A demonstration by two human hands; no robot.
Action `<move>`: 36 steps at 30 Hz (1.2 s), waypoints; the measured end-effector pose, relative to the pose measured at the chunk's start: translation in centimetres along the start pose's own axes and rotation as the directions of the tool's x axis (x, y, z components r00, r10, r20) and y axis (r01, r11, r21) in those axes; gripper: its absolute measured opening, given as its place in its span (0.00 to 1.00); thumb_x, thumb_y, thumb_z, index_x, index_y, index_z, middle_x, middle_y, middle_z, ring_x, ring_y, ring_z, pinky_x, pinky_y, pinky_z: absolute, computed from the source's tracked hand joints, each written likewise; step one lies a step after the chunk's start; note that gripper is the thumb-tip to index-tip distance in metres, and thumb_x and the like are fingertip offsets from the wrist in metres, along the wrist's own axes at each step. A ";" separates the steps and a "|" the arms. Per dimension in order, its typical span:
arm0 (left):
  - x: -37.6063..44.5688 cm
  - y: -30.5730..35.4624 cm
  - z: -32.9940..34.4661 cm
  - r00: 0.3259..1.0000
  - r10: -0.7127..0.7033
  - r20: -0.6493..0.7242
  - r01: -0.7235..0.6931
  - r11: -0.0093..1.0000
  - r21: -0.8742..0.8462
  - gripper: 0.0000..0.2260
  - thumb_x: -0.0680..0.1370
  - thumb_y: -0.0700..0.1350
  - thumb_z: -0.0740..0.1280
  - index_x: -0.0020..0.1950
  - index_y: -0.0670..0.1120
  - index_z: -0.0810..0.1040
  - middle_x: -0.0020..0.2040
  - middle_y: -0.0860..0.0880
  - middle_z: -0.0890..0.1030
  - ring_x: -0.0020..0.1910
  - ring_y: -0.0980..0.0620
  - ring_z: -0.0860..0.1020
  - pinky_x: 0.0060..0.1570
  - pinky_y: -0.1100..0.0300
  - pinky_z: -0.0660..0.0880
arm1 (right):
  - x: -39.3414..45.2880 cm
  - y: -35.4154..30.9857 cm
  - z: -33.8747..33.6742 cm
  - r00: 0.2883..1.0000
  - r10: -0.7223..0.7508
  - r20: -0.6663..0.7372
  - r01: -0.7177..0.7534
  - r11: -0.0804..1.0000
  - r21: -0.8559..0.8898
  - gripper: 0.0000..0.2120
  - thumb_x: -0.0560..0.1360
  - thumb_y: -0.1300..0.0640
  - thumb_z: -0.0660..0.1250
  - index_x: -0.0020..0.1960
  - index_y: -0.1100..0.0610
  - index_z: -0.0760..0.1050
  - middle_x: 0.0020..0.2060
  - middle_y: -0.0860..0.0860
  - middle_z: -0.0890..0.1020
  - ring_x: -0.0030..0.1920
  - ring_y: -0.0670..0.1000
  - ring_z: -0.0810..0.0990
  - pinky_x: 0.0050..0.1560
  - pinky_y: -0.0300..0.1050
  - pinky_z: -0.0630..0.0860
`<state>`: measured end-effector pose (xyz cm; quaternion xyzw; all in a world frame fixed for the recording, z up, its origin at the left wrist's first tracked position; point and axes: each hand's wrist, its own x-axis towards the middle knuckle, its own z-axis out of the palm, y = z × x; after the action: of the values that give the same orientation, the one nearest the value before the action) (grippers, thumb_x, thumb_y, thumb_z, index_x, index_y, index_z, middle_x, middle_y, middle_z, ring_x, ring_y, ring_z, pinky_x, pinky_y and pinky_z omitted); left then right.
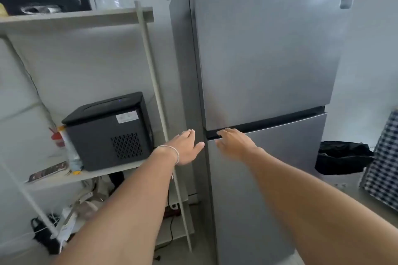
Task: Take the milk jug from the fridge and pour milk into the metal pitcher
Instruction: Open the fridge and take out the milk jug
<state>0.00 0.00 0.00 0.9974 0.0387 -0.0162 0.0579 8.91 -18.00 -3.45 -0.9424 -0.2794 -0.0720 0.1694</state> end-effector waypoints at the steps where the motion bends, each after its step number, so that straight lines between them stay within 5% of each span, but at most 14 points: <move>1: 0.7 0.1 0.1 1.000 0.001 0.002 -0.001 1.000 -0.005 0.32 0.84 0.61 0.47 0.81 0.43 0.50 0.82 0.46 0.55 0.79 0.44 0.59 0.75 0.47 0.60 | 0.9 -0.1 0.5 1.000 0.008 -0.001 -0.008 1.000 0.006 0.22 0.82 0.50 0.55 0.72 0.58 0.72 0.68 0.55 0.76 0.68 0.58 0.73 0.63 0.52 0.71; 6: 3.3 -0.4 0.4 0.998 -0.003 0.068 0.004 1.000 -0.016 0.33 0.83 0.62 0.46 0.82 0.43 0.47 0.83 0.47 0.51 0.80 0.45 0.56 0.77 0.48 0.56 | 3.8 -1.2 3.2 0.997 0.053 0.061 -0.050 0.998 -0.039 0.17 0.81 0.51 0.55 0.56 0.59 0.78 0.56 0.57 0.78 0.59 0.61 0.77 0.57 0.53 0.73; 15: 5.6 -2.9 2.4 0.990 0.087 0.108 -0.095 0.993 0.069 0.34 0.83 0.63 0.46 0.82 0.43 0.46 0.83 0.46 0.49 0.81 0.45 0.55 0.77 0.48 0.57 | 4.7 -1.5 6.0 0.937 0.276 -0.215 -0.250 0.958 0.143 0.25 0.82 0.42 0.55 0.43 0.58 0.82 0.49 0.54 0.78 0.53 0.57 0.77 0.46 0.49 0.76; 19: 6.5 -2.6 3.2 0.985 0.134 0.104 -0.140 0.989 0.052 0.34 0.83 0.60 0.50 0.82 0.42 0.47 0.83 0.44 0.51 0.79 0.42 0.58 0.76 0.48 0.59 | 4.6 -1.7 6.3 0.920 0.325 -0.220 -0.285 0.939 0.194 0.23 0.82 0.43 0.55 0.47 0.58 0.82 0.50 0.55 0.78 0.54 0.57 0.77 0.50 0.50 0.78; 24: 8.7 -0.9 6.8 0.999 0.020 0.047 -0.007 0.968 -0.251 0.33 0.82 0.52 0.61 0.81 0.40 0.52 0.79 0.41 0.60 0.76 0.40 0.64 0.73 0.49 0.65 | 4.6 -0.6 6.0 0.940 0.266 -0.214 -0.244 0.962 0.121 0.18 0.83 0.50 0.56 0.56 0.58 0.81 0.54 0.55 0.80 0.59 0.58 0.76 0.52 0.50 0.74; 27: 10.3 0.4 9.7 0.995 -0.104 0.009 0.097 0.880 -0.466 0.30 0.80 0.50 0.65 0.78 0.38 0.60 0.73 0.39 0.69 0.72 0.39 0.69 0.70 0.50 0.67 | 4.5 0.0 5.9 0.960 0.233 -0.153 -0.216 0.969 0.120 0.16 0.83 0.51 0.57 0.63 0.57 0.77 0.59 0.53 0.77 0.63 0.55 0.73 0.55 0.53 0.77; 31: 14.6 -0.2 14.9 0.980 -0.192 -0.055 0.101 0.714 -0.692 0.26 0.67 0.57 0.67 0.64 0.50 0.75 0.60 0.46 0.80 0.57 0.48 0.81 0.59 0.49 0.79 | 4.6 0.6 5.9 0.972 0.215 -0.100 -0.203 0.972 0.118 0.16 0.81 0.54 0.59 0.65 0.57 0.76 0.59 0.53 0.76 0.63 0.55 0.74 0.56 0.57 0.78; 36: 14.2 -0.4 14.6 0.963 -0.266 -0.038 0.135 0.601 -0.788 0.21 0.67 0.55 0.68 0.50 0.40 0.76 0.49 0.40 0.80 0.48 0.41 0.81 0.44 0.58 0.73 | 4.5 1.0 6.0 0.972 0.213 -0.100 -0.197 0.969 0.148 0.18 0.81 0.54 0.61 0.69 0.57 0.74 0.62 0.52 0.76 0.65 0.54 0.74 0.58 0.55 0.78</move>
<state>13.70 -0.27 -15.05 0.8612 0.1578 0.0714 0.4779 13.45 -14.32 -8.27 -0.9465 -0.1746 -0.0891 0.2561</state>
